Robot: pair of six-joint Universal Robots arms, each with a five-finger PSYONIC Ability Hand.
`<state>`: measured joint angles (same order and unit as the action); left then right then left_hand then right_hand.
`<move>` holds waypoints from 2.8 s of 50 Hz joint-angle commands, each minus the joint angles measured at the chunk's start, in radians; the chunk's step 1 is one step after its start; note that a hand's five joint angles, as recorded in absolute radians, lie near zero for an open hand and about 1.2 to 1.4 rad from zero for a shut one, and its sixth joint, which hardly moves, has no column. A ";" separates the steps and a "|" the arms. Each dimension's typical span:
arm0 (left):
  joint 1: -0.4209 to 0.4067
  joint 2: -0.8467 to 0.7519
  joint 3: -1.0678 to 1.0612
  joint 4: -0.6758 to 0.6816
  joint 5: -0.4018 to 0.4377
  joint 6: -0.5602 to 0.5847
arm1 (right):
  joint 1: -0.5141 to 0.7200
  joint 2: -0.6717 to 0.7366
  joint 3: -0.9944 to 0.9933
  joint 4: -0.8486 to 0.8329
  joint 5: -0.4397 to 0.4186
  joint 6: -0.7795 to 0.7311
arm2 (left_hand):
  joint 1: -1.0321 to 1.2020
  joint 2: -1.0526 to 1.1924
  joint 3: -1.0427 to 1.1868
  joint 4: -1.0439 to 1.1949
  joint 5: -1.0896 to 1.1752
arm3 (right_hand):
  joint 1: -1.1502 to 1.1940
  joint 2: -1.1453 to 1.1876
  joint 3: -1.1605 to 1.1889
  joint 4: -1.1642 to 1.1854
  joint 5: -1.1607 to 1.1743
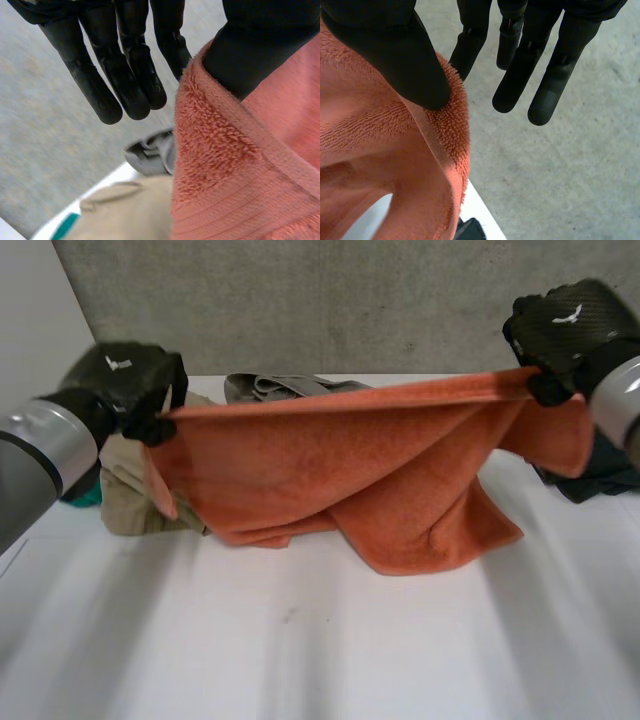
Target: Fold the laundry.
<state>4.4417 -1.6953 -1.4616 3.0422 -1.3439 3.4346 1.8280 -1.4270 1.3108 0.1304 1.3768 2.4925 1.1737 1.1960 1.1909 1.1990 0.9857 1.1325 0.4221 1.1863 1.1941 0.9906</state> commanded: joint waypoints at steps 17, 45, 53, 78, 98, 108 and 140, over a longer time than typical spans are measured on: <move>-0.082 -0.506 0.294 -0.187 0.032 0.144 | 0.002 0.398 -0.084 0.331 -0.027 -0.138 | 0.223 0.200 0.205 0.197 0.236 | 0.264 0.974 0.210 0.202 0.231; -0.122 -0.675 0.711 -0.246 -0.050 0.199 | 0.039 0.399 -0.073 0.153 -0.022 -0.053 | -0.999 -1.021 -1.016 -1.024 -0.986 | -0.820 -0.110 -0.874 -0.882 -0.853; -0.056 -0.883 0.926 -0.200 -0.125 0.476 | 0.065 0.424 -0.044 0.132 -0.013 -0.055 | -0.999 -1.021 -1.016 -1.024 -0.986 | -0.820 -0.110 -0.874 -0.882 -0.853; 0.195 -1.130 1.283 0.190 -0.526 0.739 | 0.080 0.453 -0.033 0.061 0.019 -0.081 | 0.223 0.200 0.205 0.197 0.236 | -0.811 -0.101 -0.865 -0.873 -0.844; 0.139 -0.864 0.884 0.199 -0.284 0.506 | 0.076 0.413 -0.025 0.061 0.013 -0.064 | -0.993 -1.015 -1.010 -1.018 -0.979 | -0.811 -0.101 -0.865 -0.873 -0.844; 0.082 -0.493 0.465 0.022 -0.264 0.408 | 0.039 0.321 -0.031 0.087 0.010 -0.018 | -0.999 -1.021 -1.016 -1.024 -0.985 | -0.928 -0.218 -0.982 -0.990 -0.961; -0.021 -0.319 -0.191 0.027 -0.034 0.202 | -0.121 0.240 0.274 0.046 -0.079 -0.159 | -0.649 -0.671 -0.666 -0.674 -0.636 | -0.638 0.072 -0.692 -0.699 -0.671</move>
<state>4.4423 -1.9623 -1.6801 3.0539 -1.3539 3.6132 1.7191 -1.2170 1.5156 0.2933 1.3158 2.3245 0.4338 0.4392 0.4386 0.4409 0.2697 0.4091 0.4032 0.4083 0.4101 0.2507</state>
